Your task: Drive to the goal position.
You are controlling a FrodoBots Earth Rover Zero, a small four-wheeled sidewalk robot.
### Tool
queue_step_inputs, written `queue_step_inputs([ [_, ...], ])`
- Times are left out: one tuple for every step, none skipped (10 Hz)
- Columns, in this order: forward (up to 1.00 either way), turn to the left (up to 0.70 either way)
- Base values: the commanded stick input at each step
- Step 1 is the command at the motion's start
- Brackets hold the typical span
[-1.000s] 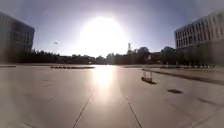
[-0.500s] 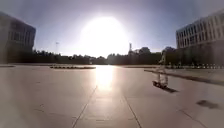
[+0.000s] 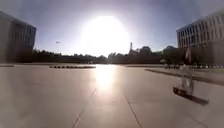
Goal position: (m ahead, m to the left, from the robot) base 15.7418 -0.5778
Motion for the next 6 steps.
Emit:
queue_step_inputs([
  [0.70, 0.00],
  [0.70, 0.00],
  [0.70, 0.00],
  [0.70, 0.00],
  [0.70, 0.00],
  [0.70, 0.00],
])
